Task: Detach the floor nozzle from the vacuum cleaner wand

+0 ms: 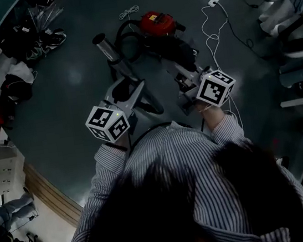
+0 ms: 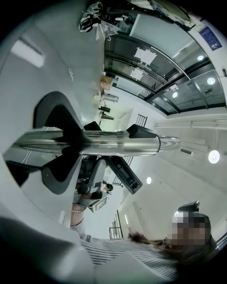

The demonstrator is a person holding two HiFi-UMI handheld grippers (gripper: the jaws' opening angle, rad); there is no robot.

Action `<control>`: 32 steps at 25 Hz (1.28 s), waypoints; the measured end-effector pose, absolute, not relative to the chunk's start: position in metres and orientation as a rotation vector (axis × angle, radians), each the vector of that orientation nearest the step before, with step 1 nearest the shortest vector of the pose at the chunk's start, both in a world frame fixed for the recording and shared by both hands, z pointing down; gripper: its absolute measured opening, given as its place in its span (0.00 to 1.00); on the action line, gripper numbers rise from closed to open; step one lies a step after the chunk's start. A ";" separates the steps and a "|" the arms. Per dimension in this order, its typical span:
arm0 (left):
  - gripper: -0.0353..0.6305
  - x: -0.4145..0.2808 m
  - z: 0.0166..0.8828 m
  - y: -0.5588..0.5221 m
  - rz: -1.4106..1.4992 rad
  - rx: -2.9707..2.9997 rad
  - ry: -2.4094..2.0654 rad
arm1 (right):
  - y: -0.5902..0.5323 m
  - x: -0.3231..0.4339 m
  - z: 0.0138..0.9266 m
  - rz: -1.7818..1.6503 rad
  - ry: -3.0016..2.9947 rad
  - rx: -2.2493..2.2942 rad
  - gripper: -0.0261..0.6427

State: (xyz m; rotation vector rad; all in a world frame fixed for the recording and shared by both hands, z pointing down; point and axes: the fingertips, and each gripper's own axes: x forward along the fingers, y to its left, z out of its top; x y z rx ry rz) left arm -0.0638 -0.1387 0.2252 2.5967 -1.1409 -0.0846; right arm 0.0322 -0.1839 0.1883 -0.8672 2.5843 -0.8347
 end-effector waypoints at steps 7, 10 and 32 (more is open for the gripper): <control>0.32 -0.061 0.236 -0.134 -0.033 2.604 -1.113 | -0.180 0.013 0.190 -0.818 2.639 -0.857 0.28; 0.32 -0.061 0.241 -0.133 -0.027 2.608 -1.106 | -0.178 0.010 0.194 -0.820 2.644 -0.841 0.28; 0.32 -0.065 0.224 -0.161 0.200 2.716 -0.884 | -0.189 0.024 0.198 -0.801 2.646 -0.958 0.28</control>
